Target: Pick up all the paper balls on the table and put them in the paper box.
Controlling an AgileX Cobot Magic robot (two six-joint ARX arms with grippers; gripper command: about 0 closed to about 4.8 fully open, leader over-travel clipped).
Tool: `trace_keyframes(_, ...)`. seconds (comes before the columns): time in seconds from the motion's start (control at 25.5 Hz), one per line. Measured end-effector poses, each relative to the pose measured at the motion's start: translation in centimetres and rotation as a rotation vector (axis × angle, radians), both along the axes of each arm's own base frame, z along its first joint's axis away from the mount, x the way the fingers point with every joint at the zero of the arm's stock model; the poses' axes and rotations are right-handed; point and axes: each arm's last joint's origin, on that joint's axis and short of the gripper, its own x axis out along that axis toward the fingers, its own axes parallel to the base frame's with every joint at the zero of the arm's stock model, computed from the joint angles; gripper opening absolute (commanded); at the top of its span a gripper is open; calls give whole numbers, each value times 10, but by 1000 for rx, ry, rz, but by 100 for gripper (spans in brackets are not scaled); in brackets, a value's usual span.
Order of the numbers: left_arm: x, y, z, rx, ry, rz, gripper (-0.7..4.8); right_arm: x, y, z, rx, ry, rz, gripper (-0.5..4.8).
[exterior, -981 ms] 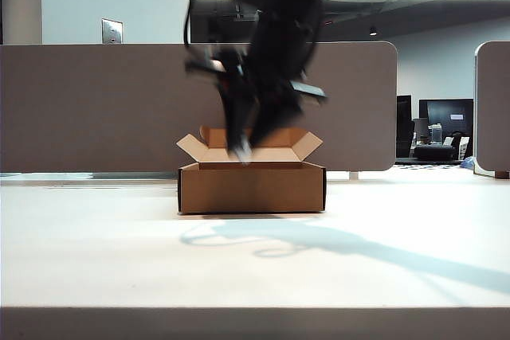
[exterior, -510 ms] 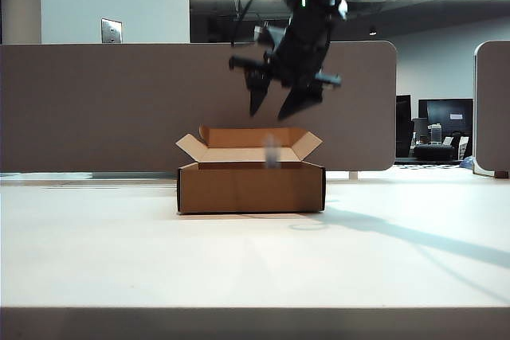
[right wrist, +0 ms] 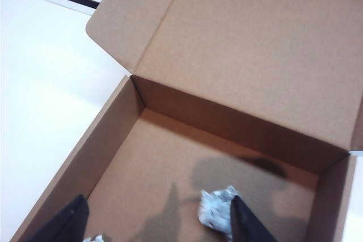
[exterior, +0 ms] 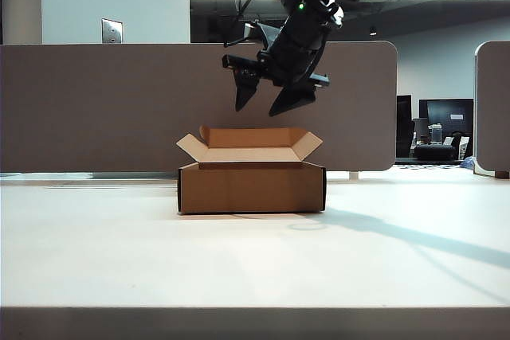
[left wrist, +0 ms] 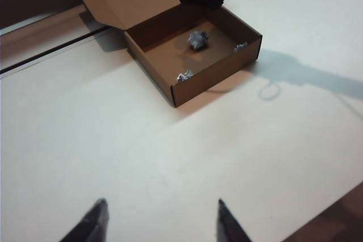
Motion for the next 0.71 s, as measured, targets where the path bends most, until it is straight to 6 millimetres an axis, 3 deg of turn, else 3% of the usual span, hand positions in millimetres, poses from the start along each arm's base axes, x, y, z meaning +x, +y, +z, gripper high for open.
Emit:
trace_keyframes(0.04, 1, 0, 1, -5, -11, 0, 221, -4, -3, 8, 6, 6, 5, 204)
trace_keyframes(0.08, 3, -1, 2, -7, -17, 1, 169, -7, -4, 15, 23, 2, 3, 159)
trace_keyframes(0.2, 8, -3, 1, -4, -11, 0, -12, -10, -5, 22, 53, 2, 41, 68)
trace_keyframes(0.35, 7, -3, 1, -7, -13, 4, -5, -23, -12, 44, 51, -9, 45, 43)
trace_keyframes(0.39, 4, -1, 3, -13, -30, 5, -5, -30, -15, 58, 50, -43, 40, 40)
trace_keyframes(0.47, -10, 5, 8, -38, -99, 14, -5, -61, -32, 118, 50, -218, 21, 40)
trace_keyframes(0.51, -15, 7, 9, -44, -120, 20, -5, -72, -38, 135, 49, -268, 17, 40)
trace_keyframes(0.71, -42, 18, 13, -81, -212, 26, -5, -122, -64, 184, 21, -352, 25, 40)
